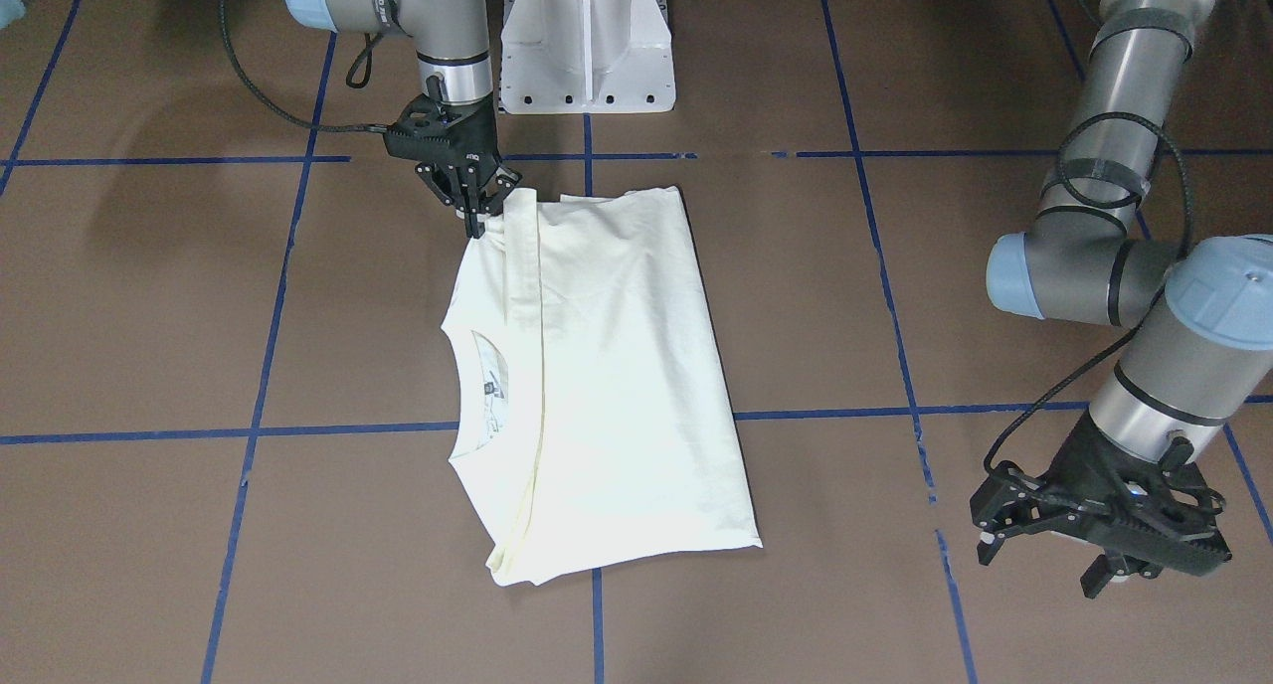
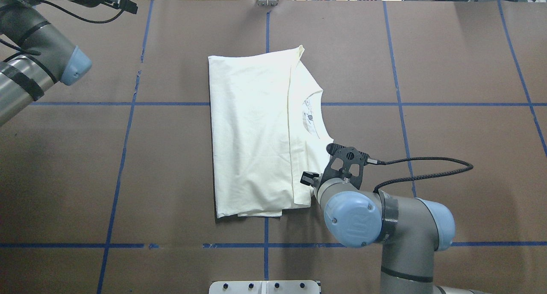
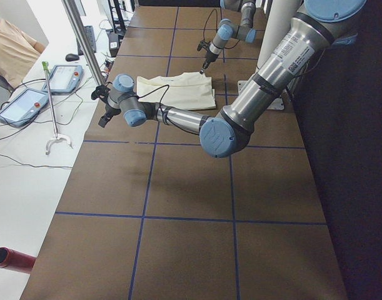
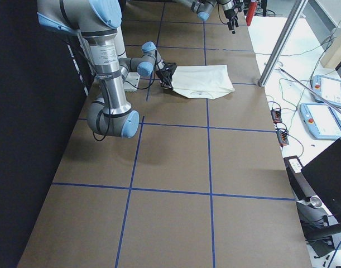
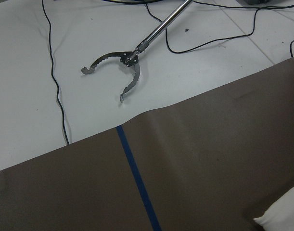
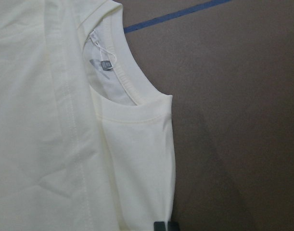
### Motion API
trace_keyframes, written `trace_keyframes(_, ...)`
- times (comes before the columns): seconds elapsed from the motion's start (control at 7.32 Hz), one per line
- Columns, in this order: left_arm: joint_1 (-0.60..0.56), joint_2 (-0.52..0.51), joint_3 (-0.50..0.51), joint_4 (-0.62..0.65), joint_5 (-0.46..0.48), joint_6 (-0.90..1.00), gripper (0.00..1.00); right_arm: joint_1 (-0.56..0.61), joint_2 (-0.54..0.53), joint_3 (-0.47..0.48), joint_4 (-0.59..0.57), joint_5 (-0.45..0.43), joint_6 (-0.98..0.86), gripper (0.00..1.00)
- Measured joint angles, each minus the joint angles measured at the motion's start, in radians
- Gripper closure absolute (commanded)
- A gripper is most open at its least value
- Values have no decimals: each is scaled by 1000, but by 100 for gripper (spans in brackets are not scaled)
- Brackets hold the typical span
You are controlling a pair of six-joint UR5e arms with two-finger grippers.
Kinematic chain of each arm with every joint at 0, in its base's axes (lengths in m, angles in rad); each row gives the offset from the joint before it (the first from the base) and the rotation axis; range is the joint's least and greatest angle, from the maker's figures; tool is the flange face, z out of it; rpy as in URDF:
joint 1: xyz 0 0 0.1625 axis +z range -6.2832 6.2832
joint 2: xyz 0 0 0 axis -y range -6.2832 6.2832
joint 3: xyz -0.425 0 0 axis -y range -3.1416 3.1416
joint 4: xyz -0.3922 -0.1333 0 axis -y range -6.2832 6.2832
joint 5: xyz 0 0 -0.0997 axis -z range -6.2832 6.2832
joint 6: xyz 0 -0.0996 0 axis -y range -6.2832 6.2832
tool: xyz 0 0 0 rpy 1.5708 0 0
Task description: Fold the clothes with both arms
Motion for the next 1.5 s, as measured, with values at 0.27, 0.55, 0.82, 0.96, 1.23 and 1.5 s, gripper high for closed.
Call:
trace_keyframes(0.27, 0, 0, -1, 0, 0, -1, 0, -19, -10, 47, -7, 3, -109, 0)
trace_keyframes(0.55, 0, 0, -1, 0, 0, -1, 0, -23, -6, 67, -4, 14, -365, 0)
trace_keyframes(0.82, 0, 1, 0, 1, 0, -1, 0, -61, 15, 25, 2, -5, -524, 16)
trace_keyframes(0.96, 0, 1, 0, 1, 0, -1, 0, -84, 28, 4, 3, -25, -577, 23)
trace_keyframes(1.23, 0, 1, 0, 2, 0, -1, 0, -108, 35, -16, 4, -43, -663, 38)
trace_keyframes(1.5, 0, 1, 0, 2, 0, -1, 0, -123, 33, -22, 4, -62, -696, 46)
